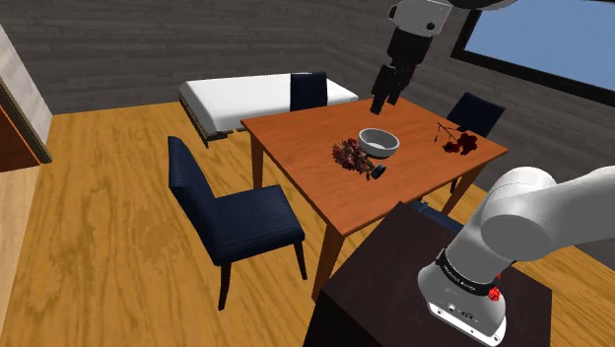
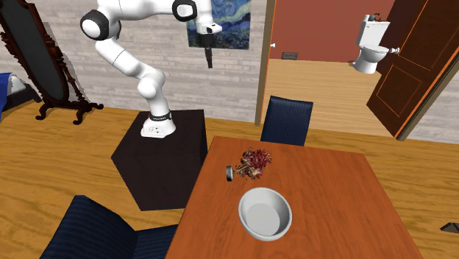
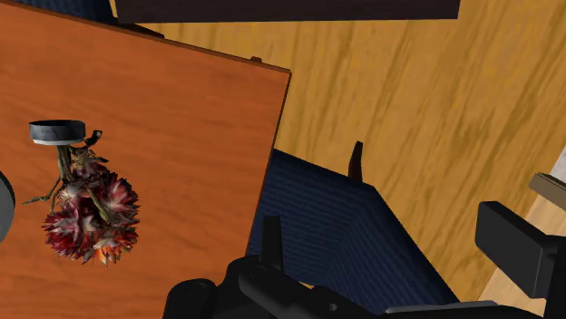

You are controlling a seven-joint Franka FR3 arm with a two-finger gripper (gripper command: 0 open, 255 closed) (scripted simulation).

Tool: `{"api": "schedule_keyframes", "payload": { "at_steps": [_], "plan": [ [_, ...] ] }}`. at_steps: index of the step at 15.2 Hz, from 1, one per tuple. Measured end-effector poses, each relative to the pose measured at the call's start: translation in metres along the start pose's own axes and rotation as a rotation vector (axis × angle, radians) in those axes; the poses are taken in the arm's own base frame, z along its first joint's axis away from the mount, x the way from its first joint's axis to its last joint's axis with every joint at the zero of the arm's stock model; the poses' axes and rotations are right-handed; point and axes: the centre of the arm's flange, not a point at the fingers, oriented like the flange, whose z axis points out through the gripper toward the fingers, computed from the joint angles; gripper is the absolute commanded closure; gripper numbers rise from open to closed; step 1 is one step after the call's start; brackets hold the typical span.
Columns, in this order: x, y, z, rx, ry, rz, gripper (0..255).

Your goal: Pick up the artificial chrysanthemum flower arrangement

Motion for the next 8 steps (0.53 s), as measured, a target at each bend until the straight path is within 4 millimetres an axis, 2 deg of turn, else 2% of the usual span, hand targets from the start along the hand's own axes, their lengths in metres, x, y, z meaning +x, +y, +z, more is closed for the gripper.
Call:
{"api": "schedule_keyframes", "payload": {
  "at_steps": [3,8],
  "plan": [
    [0.000,0.010,0.012,-0.005,0.002,0.000,0],
    [0.006,0.046,0.059,-0.023,0.013,-0.002,0]
  ]
}}
